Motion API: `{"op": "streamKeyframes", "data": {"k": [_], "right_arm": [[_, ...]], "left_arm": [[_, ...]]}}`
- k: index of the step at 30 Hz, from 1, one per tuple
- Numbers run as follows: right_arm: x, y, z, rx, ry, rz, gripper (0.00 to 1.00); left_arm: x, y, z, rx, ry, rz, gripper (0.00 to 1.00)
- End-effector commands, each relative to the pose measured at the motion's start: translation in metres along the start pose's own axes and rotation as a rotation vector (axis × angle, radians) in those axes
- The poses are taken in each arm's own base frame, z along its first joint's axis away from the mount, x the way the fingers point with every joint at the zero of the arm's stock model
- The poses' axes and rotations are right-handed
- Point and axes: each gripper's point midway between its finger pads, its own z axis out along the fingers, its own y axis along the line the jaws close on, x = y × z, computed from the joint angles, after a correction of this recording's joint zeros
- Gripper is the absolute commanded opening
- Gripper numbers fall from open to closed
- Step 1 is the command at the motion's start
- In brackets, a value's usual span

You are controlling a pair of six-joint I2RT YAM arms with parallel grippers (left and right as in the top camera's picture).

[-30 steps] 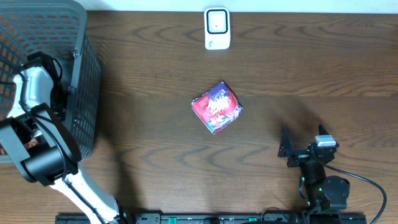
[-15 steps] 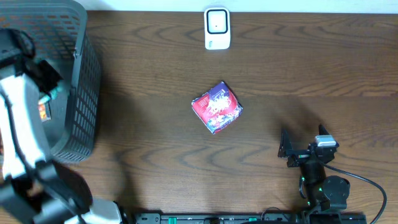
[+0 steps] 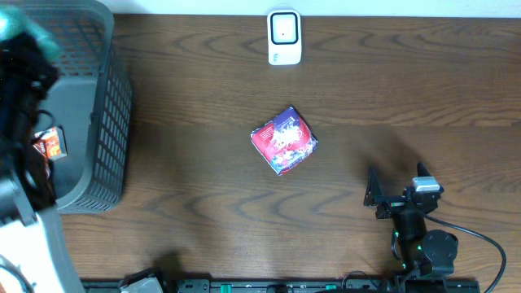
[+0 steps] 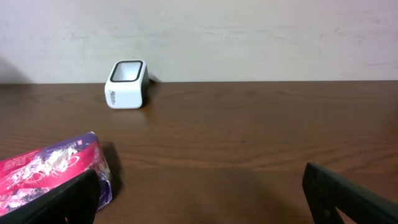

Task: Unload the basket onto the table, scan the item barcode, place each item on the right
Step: 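Lift the green pack out and swing it toward the scanner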

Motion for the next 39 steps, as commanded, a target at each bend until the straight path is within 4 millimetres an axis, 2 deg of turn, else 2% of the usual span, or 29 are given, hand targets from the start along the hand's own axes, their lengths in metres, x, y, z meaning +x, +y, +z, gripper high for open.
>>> {"op": "streamKeyframes", "data": {"k": [1,7,10,13,19,24,27,30,33,39], "right_arm": [[0.001,-0.002,0.0,0.011,0.001,0.014,0.99],[0.001,-0.002,0.0,0.011,0.001,0.014,0.99],[0.001,-0.002,0.0,0.011,0.001,0.014,0.99],[0.001,-0.002,0.0,0.011,0.001,0.014,0.99],[0.001,-0.002,0.0,0.011,0.001,0.014,0.99],[0.001,-0.002,0.0,0.011,0.001,0.014,0.99],[0.001,-0.002,0.0,0.011,0.001,0.014,0.99],[0.001,-0.002,0.0,0.011,0.001,0.014,0.99],[0.001,-0.002,0.0,0.011,0.001,0.014,0.99],[0.001,-0.002,0.0,0.011,0.001,0.014,0.99]], "left_arm": [[0.032,-0.075,-0.017,0.281,0.133,0.015,0.07],[0.099,-0.14,-0.019,0.467,0.311,0.121,0.07],[0.129,-0.157,-0.013,0.497,0.377,0.17,0.07],[0.161,-0.16,0.003,0.445,0.418,0.25,0.07],[0.211,-0.123,0.042,0.171,0.474,0.406,0.07],[0.253,-0.091,0.059,0.043,0.609,0.48,0.07],[0.277,-0.064,0.065,-0.059,0.698,0.523,0.07],[0.295,-0.039,0.067,-0.156,0.776,0.567,0.07],[0.313,-0.016,0.06,-0.239,0.876,0.585,0.07],[0.337,0.015,0.046,-0.351,1.002,0.601,0.08]]}}
